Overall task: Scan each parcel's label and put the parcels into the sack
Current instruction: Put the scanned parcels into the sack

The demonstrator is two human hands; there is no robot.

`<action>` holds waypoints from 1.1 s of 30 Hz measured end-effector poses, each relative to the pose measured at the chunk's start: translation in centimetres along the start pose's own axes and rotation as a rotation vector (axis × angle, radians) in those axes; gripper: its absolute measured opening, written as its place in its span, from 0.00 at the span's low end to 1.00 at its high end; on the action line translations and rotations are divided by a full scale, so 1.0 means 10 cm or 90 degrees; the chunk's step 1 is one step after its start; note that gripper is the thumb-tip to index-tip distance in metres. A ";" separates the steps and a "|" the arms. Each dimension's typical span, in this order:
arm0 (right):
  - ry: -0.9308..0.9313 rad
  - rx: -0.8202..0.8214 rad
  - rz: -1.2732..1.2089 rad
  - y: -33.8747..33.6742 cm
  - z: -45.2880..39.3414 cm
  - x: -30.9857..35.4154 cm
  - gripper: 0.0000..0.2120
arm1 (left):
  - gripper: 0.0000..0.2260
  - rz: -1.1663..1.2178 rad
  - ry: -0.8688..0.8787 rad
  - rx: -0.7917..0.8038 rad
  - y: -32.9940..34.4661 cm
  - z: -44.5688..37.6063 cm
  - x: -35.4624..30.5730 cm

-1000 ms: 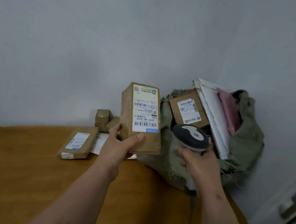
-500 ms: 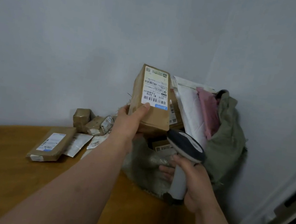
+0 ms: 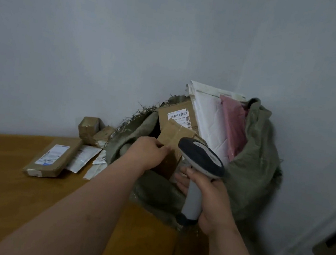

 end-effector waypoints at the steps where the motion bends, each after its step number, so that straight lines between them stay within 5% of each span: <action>1: 0.004 -0.001 0.011 0.03 -0.01 -0.03 0.23 | 0.16 -0.013 0.026 -0.005 -0.04 0.01 -0.04; 5: 0.009 -0.007 0.025 0.16 -0.03 -0.09 0.13 | 0.17 0.146 0.021 -0.049 -0.24 0.06 0.03; 8: 0.006 0.007 0.058 0.31 0.02 -0.08 0.14 | 0.17 0.407 -0.064 -0.099 -0.47 0.11 0.30; 12: -0.019 0.110 0.097 0.82 0.23 -0.03 0.17 | 0.15 0.517 -0.107 -0.172 -0.78 0.18 0.84; 16: -0.015 0.146 0.151 1.41 0.47 -0.21 0.13 | 0.13 0.546 -0.179 -0.198 -1.03 0.31 1.63; 33: 0.129 0.013 0.142 3.67 0.66 -1.97 0.07 | 0.08 0.456 -0.423 -0.198 -2.23 0.73 4.67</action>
Point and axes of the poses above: each hand's wrist, its own z-axis away from the middle knuckle, its own y-axis out of the palm, x = y × z, the point moved 10 cm from there along -z, towards the middle knuckle, and after that the axes turned 8 degrees about -x, right-handed, at the moved point
